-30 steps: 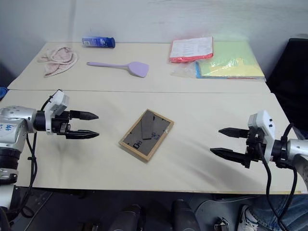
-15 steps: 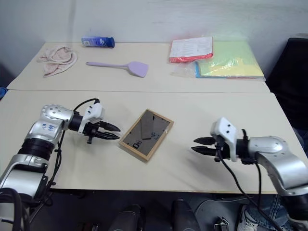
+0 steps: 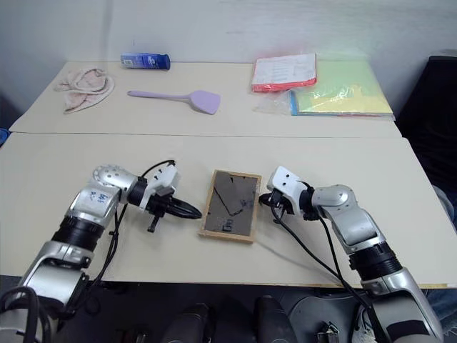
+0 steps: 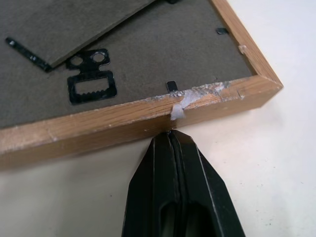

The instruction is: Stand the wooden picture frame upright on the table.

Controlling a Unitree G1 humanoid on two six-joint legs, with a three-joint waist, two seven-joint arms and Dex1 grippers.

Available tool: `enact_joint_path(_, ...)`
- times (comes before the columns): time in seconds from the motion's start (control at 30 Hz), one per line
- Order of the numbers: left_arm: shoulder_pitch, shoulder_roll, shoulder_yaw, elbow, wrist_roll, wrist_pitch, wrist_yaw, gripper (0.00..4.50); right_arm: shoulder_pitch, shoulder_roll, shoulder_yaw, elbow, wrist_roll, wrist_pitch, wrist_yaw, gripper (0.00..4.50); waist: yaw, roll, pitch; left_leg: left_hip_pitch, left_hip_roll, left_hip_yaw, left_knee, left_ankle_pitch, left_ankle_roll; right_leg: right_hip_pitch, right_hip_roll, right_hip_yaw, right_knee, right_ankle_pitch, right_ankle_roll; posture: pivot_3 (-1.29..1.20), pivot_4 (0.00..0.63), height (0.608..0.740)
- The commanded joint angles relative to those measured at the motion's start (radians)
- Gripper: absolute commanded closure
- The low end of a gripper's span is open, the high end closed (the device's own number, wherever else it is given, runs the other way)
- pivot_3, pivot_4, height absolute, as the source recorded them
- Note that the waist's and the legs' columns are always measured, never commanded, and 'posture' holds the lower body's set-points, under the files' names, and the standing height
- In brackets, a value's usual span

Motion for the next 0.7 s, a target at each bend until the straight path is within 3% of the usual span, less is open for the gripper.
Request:
enact_joint_path(0.03, 0.016, 0.017, 0.022, -0.058, -0.011, 0.051, 0.053, 4.47, -0.006, -0.008, -0.015, -0.009, -0.024, -0.022, 0.002, 4.50, 0.001, 0.000, 0.000, 0.000, 0.000, 0.000, 0.000, 0.000, 0.000, 0.000, 0.000, 0.000, 0.000, 0.000, 0.000, 0.00, 0.150, 0.740)
enact_joint_path(0.17, -0.018, 0.054, 0.064, 0.002, -0.088, 0.566, 0.133, 3.63, 0.041, -0.087, -0.033, -0.069, -0.036, -0.054, 0.047, 4.50, 0.000, 0.000, 0.000, 0.000, 0.000, 0.000, 0.000, -0.001, 0.002, 0.000, 0.000, 0.000, 0.001, 0.000, 0.000, 0.00, 0.150, 0.740)
enact_joint_path(0.27, -0.041, 0.059, 0.085, 0.000, -0.178, 0.808, 0.136, 2.72, 0.072, -0.127, -0.022, -0.107, -0.051, -0.100, 0.075, 4.50, 0.001, 0.000, 0.000, 0.000, 0.000, 0.000, 0.000, -0.003, 0.006, 0.001, 0.001, -0.001, 0.002, 0.000, 0.000, 0.00, 0.150, 0.740)
enact_joint_path(0.37, -0.006, 0.095, 0.041, -0.078, -0.234, 0.863, 0.083, 1.78, 0.100, -0.151, -0.008, -0.136, -0.078, -0.139, 0.093, 4.50, 0.000, 0.000, 0.000, 0.000, 0.000, -0.001, 0.000, -0.003, 0.005, 0.001, 0.000, -0.001, 0.002, 0.000, 0.000, 0.00, 0.150, 0.740)
enact_joint_path(0.57, -0.045, 0.041, -0.043, -0.032, -0.255, 1.012, 0.170, 0.02, 0.121, -0.148, 0.055, -0.182, -0.166, -0.237, 0.112, 4.50, 0.001, 0.001, -0.002, 0.003, 0.000, 0.000, 0.000, 0.000, 0.000, 0.003, 0.001, 0.000, -0.001, 0.000, 0.000, 0.00, 0.150, 0.740)
enact_joint_path(0.7, -0.069, -0.025, -0.075, 0.000, -0.244, 1.041, 0.251, 0.01, 0.121, -0.120, 0.092, -0.189, -0.208, -0.263, 0.119, 4.50, 0.003, 0.000, -0.007, 0.004, -0.001, 0.000, 0.000, 0.000, 0.000, 0.004, 0.000, 0.000, -0.001, 0.000, 0.000, 0.00, 0.150, 0.740)
